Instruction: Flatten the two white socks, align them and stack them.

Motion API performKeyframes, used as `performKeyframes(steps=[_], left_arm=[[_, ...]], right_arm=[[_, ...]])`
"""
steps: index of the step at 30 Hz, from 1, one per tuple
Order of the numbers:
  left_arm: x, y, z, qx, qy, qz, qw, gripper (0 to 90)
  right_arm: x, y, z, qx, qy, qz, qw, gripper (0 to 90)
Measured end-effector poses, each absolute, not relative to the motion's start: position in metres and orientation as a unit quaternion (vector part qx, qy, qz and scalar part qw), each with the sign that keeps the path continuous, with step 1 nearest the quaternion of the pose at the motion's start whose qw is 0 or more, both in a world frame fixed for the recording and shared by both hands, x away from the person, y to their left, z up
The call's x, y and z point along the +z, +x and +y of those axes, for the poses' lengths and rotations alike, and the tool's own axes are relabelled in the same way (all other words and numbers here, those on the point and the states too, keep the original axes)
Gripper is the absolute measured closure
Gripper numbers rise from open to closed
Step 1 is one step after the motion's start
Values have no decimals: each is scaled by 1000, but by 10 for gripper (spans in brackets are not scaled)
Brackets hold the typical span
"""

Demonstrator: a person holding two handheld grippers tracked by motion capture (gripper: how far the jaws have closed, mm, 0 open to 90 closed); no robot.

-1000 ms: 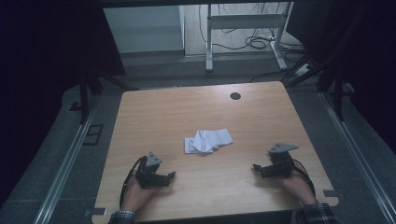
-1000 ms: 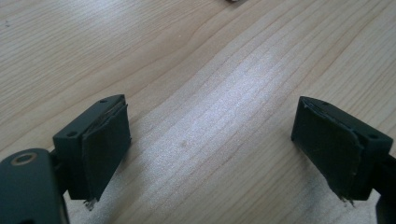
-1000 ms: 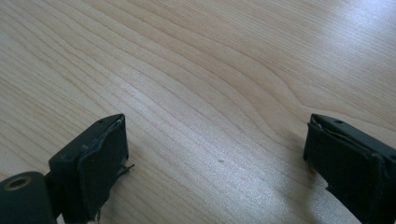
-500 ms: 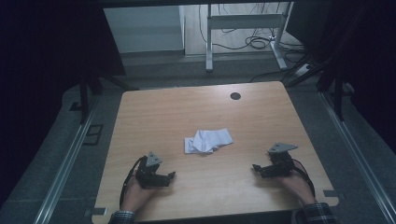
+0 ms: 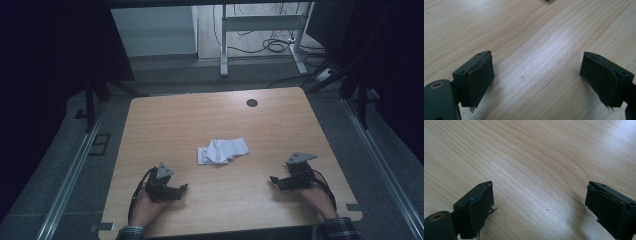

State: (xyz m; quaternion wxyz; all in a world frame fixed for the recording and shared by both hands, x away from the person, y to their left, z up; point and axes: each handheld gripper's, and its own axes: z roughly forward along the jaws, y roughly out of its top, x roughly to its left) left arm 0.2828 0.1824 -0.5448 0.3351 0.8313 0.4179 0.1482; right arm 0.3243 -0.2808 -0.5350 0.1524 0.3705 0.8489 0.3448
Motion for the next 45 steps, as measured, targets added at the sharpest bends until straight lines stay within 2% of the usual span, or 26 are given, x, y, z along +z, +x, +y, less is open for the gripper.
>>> performKeyframes(steps=[17,21,22,25,26,28,29,36,38,45], left_arm=[[-545,282,182,150,830,421,334,117],[-545,282,182,150,829,422,334,118],[-545,282,182,150,829,423,334,118],[-545,282,182,150,829,423,333,118],[-545,282,182,151,829,424,334,117],[-545,282,181,151,828,424,334,118],[-545,282,181,152,827,425,335,118],[-545,282,181,152,827,425,335,117],[-545,282,181,152,827,425,335,117],[-545,282,181,152,827,425,335,117]], right_arm=[[-517,343,-261,359,400,838,94,86],[-509,352,-254,366,404,833,94,155],[-504,357,-249,366,405,832,102,195],[-500,362,-245,371,405,829,104,231],[-496,368,-241,372,403,829,110,287],[-494,371,-239,372,404,828,114,306],[-491,378,-235,375,404,826,116,381],[-486,396,-219,373,408,826,110,481],[-488,404,-208,369,408,828,111,546],[-501,421,-185,349,414,834,104,581]])
